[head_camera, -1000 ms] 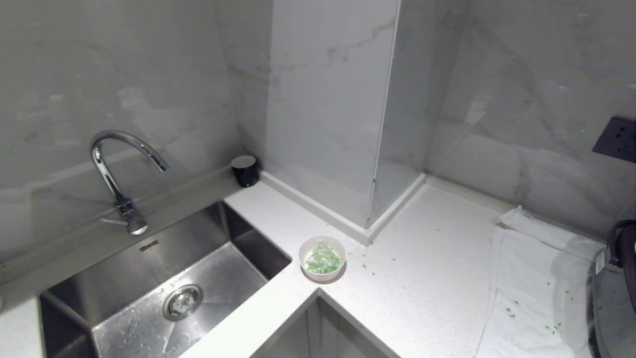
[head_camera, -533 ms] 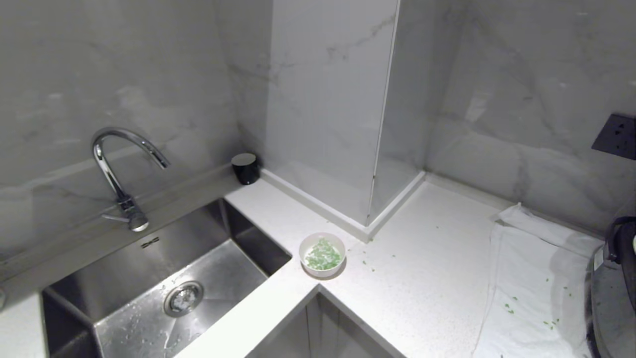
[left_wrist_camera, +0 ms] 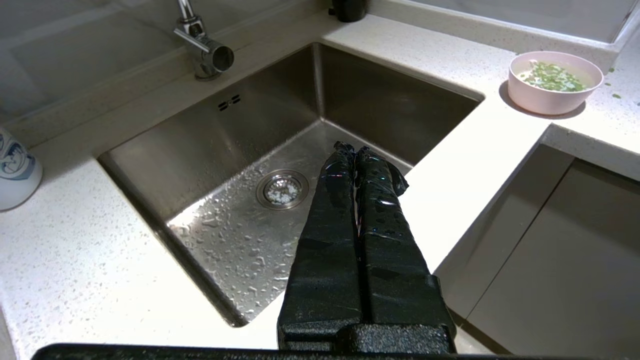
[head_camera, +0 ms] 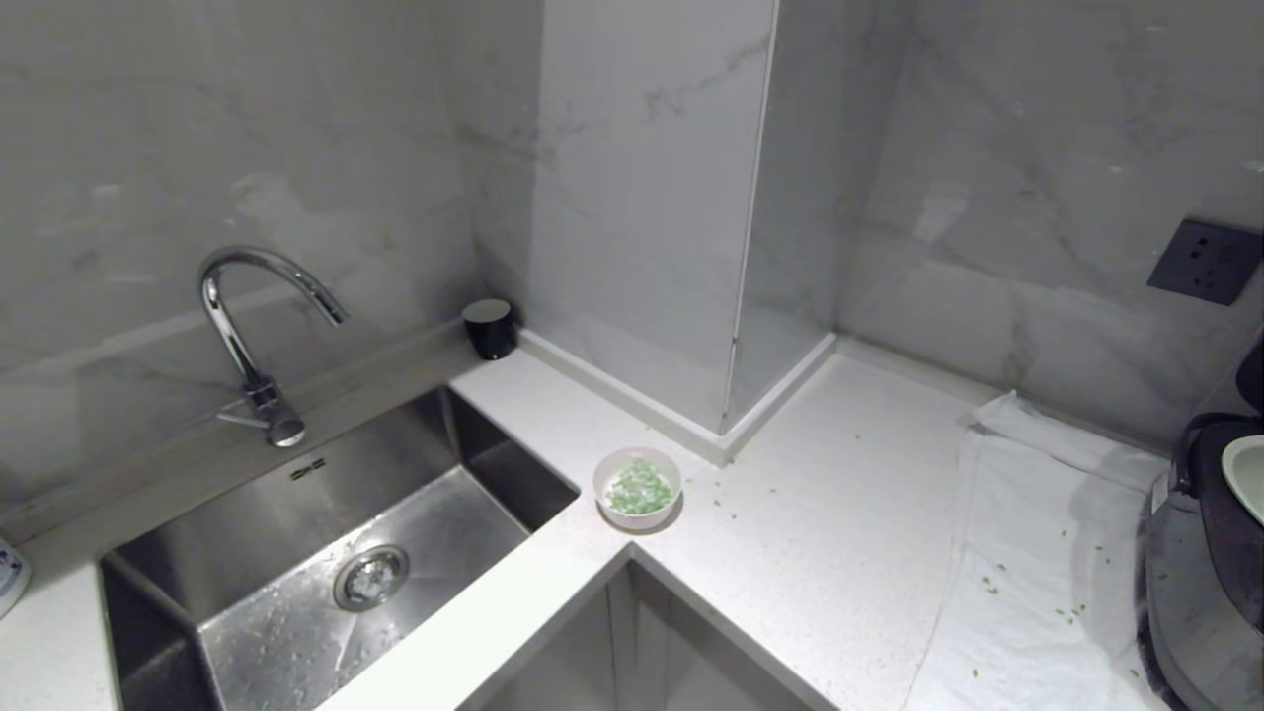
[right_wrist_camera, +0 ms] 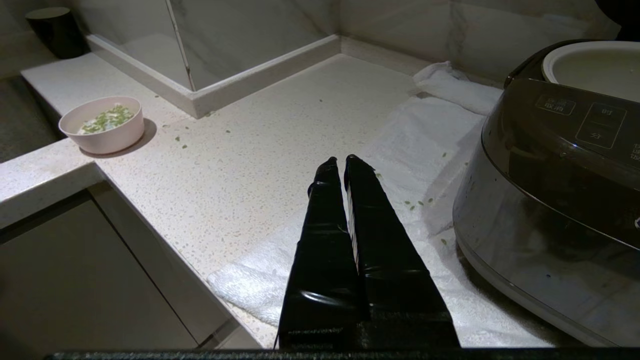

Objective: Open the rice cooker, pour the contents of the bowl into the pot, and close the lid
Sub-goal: Pick up the bowl on the table

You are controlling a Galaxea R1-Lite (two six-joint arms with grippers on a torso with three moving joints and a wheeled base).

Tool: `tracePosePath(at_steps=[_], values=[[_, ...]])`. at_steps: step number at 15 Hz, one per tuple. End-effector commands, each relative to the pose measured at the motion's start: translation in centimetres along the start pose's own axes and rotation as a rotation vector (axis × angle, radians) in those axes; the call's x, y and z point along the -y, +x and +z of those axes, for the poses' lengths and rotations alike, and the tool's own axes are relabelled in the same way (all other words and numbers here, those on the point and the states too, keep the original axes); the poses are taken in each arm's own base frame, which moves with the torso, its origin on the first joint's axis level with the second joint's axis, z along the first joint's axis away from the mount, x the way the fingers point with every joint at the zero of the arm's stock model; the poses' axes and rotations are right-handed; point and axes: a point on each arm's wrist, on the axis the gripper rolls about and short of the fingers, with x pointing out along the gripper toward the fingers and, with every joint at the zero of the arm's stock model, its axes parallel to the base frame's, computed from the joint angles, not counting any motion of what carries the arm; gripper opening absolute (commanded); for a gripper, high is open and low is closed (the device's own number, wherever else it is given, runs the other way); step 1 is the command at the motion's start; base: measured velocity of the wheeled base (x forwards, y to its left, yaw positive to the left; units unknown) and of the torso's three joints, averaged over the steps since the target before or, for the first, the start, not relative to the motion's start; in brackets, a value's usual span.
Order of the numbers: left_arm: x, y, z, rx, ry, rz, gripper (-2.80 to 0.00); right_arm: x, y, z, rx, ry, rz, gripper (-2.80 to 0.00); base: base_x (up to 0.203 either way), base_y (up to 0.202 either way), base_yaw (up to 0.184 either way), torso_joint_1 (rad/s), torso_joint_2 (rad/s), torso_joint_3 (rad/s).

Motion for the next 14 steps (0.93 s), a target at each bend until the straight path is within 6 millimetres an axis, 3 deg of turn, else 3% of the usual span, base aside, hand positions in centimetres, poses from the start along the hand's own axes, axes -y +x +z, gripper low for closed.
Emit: tracePosePath(at_steps=[1, 6, 14], values=[[0.0, 0.02, 0.02, -0.003, 0.0, 0.001, -2.8, 0.0, 0.0, 0.01, 0.0, -0.001, 0.0, -2.8, 0.0, 0.0, 0.0, 0.0, 0.0, 0.0], [-0.01, 0.02, 0.01, -0.003, -0.014, 0.002, -2.8, 0.0, 0.0, 0.0, -0.001, -0.001, 0.0, -2.8, 0.002, 0.001, -0.022, 0.001, 0.0, 0.0], [-0.02, 0.02, 0.01, -0.003, -0.016, 0.004, -2.8, 0.0, 0.01, -0.05, -0.002, -0.001, 0.0, -2.8, 0.002, 0.007, -0.173, 0.003, 0.0, 0.004]])
